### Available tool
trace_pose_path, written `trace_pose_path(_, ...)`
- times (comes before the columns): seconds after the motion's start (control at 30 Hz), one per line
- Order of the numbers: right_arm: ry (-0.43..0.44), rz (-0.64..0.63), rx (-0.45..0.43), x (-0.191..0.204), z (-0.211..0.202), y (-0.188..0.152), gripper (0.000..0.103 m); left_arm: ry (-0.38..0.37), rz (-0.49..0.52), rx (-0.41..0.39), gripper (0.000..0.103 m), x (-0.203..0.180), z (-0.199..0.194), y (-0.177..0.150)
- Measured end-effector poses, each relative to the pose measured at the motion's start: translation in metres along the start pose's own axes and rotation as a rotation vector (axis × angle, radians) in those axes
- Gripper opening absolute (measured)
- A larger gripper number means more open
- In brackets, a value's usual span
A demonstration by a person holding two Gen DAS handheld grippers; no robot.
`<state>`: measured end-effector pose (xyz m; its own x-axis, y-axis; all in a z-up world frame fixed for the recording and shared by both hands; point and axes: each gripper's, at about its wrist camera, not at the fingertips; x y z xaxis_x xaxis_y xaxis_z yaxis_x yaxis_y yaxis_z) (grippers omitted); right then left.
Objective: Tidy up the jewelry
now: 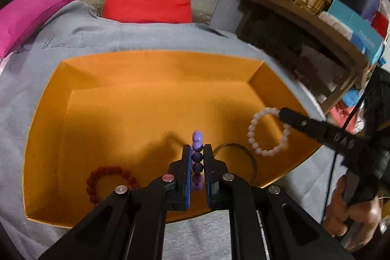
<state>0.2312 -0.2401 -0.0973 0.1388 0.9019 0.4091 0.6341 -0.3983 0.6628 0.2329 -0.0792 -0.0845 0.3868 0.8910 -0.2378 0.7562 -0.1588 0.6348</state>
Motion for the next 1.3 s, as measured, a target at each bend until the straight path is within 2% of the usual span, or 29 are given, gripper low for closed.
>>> trace_pose_path(0.13, -0.018, 0.044, 0.005, -0.013, -0.003, 0.001, 0.013, 0.042, 0.026, 0.014, 0.012, -0.002, -0.003, -0.008)
trace_pose_path(0.2, -0.037, 0.037, -0.014, -0.012, -0.013, 0.001, 0.016, 0.069, 0.04, 0.001, 0.03, -0.003, -0.011, -0.011)
trace_pose_path(0.27, -0.042, 0.033, -0.02, -0.013, -0.024, 0.0, 0.03, 0.105, 0.058, -0.032, 0.045, -0.004, -0.024, -0.017)
trace_pose_path(0.4, -0.032, 0.029, -0.053, -0.011, -0.052, -0.007, 0.031, 0.165, 0.099, -0.077, 0.055, -0.007, -0.051, -0.032)
trace_pose_path(0.57, -0.014, 0.007, -0.064, -0.004, -0.086, -0.021, 0.032, 0.232, 0.092, -0.108, 0.058, 0.0, -0.086, -0.064)
trace_pose_path(0.6, -0.01, 0.0, -0.06, -0.003, -0.09, -0.025, 0.036, 0.236, 0.082, -0.109, 0.06, 0.002, -0.092, -0.07)
trace_pose_path(0.67, 0.003, -0.006, -0.057, -0.002, -0.106, -0.039, 0.055, 0.249, 0.06, -0.11, 0.062, 0.008, -0.107, -0.092)
trace_pose_path(0.7, 0.01, -0.002, -0.055, -0.002, -0.112, -0.046, 0.059, 0.258, 0.06, -0.109, 0.063, 0.008, -0.112, -0.099)
trace_pose_path(0.87, 0.022, -0.015, -0.008, -0.008, -0.138, -0.083, 0.06, 0.294, 0.024, -0.089, 0.064, 0.025, -0.132, -0.131)
trace_pose_path(1.0, 0.029, -0.008, 0.049, -0.016, -0.142, -0.107, 0.06, 0.354, 0.002, -0.097, 0.064, 0.043, -0.138, -0.137)
trace_pose_path(1.1, 0.036, 0.03, 0.098, -0.02, -0.13, -0.114, 0.06, 0.387, -0.044, -0.092, 0.064, 0.061, -0.139, -0.139)
trace_pose_path(1.3, 0.054, 0.055, 0.123, -0.005, -0.11, -0.115, 0.06, 0.405, -0.096, -0.088, 0.066, 0.076, -0.143, -0.138)
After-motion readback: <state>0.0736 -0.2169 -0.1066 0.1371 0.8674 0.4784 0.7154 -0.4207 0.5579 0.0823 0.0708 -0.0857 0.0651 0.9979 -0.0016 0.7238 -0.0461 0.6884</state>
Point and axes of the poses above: each gripper's, at about its wrist camera, not at the fingertips, and z roughly the way its jaws point, x to its left, y to its top
